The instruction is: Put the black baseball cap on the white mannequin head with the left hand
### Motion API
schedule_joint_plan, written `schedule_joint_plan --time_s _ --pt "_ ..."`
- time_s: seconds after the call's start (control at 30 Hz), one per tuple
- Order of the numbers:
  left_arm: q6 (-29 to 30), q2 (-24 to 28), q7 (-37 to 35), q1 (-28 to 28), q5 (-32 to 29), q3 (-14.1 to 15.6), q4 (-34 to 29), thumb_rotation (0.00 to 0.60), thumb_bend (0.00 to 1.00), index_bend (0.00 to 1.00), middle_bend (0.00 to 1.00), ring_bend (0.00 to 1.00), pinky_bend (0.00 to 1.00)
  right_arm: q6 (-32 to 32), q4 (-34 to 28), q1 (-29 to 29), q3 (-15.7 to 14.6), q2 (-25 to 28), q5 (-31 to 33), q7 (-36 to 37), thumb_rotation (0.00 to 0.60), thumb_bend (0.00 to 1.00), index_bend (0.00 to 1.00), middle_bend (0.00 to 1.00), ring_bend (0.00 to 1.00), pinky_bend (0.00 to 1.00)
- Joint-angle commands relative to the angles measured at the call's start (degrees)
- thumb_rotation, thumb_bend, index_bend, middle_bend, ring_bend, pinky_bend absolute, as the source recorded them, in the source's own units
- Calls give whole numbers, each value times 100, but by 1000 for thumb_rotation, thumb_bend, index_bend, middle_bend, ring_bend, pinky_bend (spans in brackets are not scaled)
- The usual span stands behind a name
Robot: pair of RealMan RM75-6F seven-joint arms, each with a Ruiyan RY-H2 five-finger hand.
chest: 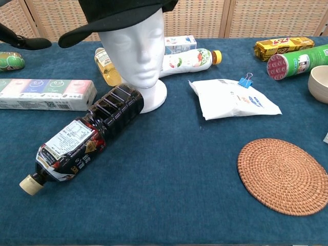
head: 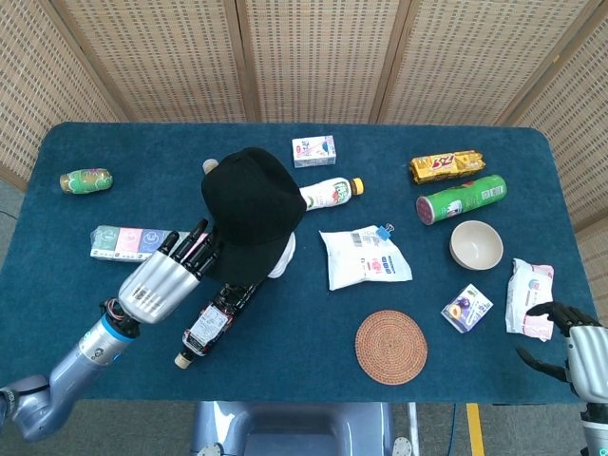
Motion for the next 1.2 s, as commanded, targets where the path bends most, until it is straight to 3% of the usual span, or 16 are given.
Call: schedule_joint_plan --time_s 0.03,0.33,0.7,0.97,1.2 --pt "-51 242 52 201 -206 29 -339 600 176 191 194 117 439 -26 -3 22 14 -3 14 -4 600 82 397 421 443 507" --pt "184 767 -318 781 -710 136 -853 600 175 190 192 115 439 -205 -18 149 50 -3 47 -65 600 82 397 421 443 508" --pt "727 1055 -1193 1560 -1174 208 -716 600 175 193 192 115 439 -336 -61 252 78 -14 102 -172 600 81 397 421 443 508" --pt "1154 1059 -1712 2099 -1582 133 -494 600 175 313 195 130 439 -409 -59 322 106 -41 151 -321 600 81 397 422 442 508" --pt "1268 960 -2249 2489 -1945 103 -179 600 176 404 231 175 438 -443 -32 386 168 -143 266 -879 600 82 397 421 443 508"
